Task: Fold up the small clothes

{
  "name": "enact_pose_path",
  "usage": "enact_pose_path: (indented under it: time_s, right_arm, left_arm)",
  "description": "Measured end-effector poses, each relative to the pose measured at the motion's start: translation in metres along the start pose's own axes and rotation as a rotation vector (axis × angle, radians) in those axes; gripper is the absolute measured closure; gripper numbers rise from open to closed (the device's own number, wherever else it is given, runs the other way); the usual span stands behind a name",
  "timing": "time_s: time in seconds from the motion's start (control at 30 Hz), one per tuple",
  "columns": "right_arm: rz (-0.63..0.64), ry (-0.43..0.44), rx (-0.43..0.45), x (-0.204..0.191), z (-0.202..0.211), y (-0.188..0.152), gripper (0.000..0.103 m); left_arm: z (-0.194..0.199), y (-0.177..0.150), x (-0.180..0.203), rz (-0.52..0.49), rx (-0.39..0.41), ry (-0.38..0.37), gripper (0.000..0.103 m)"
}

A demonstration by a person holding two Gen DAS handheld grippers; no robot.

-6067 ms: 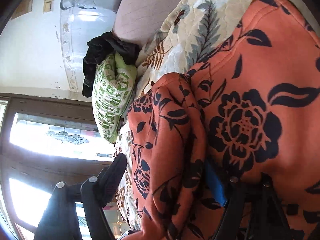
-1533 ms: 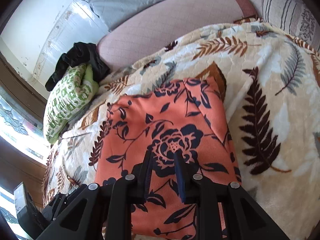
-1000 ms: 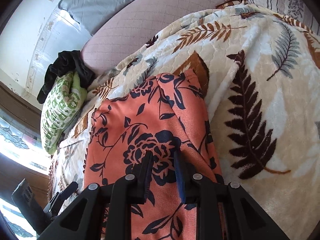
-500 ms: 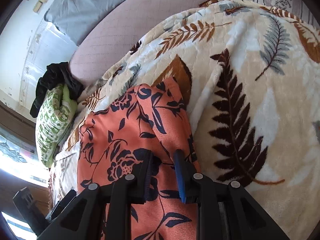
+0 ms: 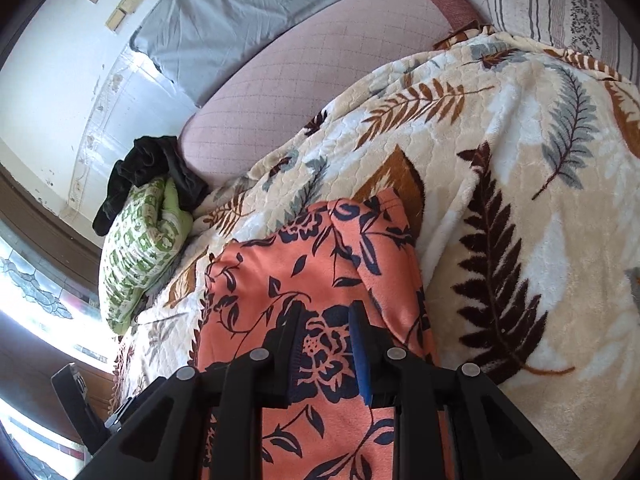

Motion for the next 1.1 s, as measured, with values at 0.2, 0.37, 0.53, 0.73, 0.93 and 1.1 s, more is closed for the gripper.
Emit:
enact_pose_path:
  time_s: [0.2, 0.37, 0.53, 0.73, 0.93, 1.1]
  right_arm:
    - [0.058, -0.065, -0.097, 0.000, -0.021, -0.018, 0.077]
    - [0.006, -0.031, -0.075, 0.009, -0.009, -0.009, 0.077]
    - [-0.010, -0.028, -0.013, 0.014, 0.003, 0.002, 0.069]
    - [-0.033, -0.048, 0.049, 0.022, 0.014, 0.012, 0.021]
    - [-0.061, -0.029, -0.019, 0.033, 0.006, 0.006, 0.021]
    - [-0.075, 0.006, -0.068, 0.041, 0.002, 0.001, 0.021]
  left_arm:
    - [-0.009, -0.009, 0.009, -0.090, -0.027, 0.046, 0.018]
    - [-0.009, -0.009, 0.006, -0.077, -0.033, 0.042, 0.018]
    - [-0.009, -0.009, 0.007, -0.081, -0.032, 0.043, 0.018]
    - [-0.010, -0.009, 0.006, -0.080, -0.033, 0.042, 0.018]
    - [-0.011, -0.009, 0.005, -0.082, -0.033, 0.039, 0.018]
    - [-0.011, -0.007, 0.003, -0.055, -0.040, -0.005, 0.018]
Point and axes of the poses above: each gripper's, at about its wrist camera, not at the fingertips, and z roughly against the way its jaws point, x to its right, y to its top, the point moved 3 cm from there along -z, roughly the way its jaws point, and after that the axes turned 13 degrees about x, right-handed, at the moved point
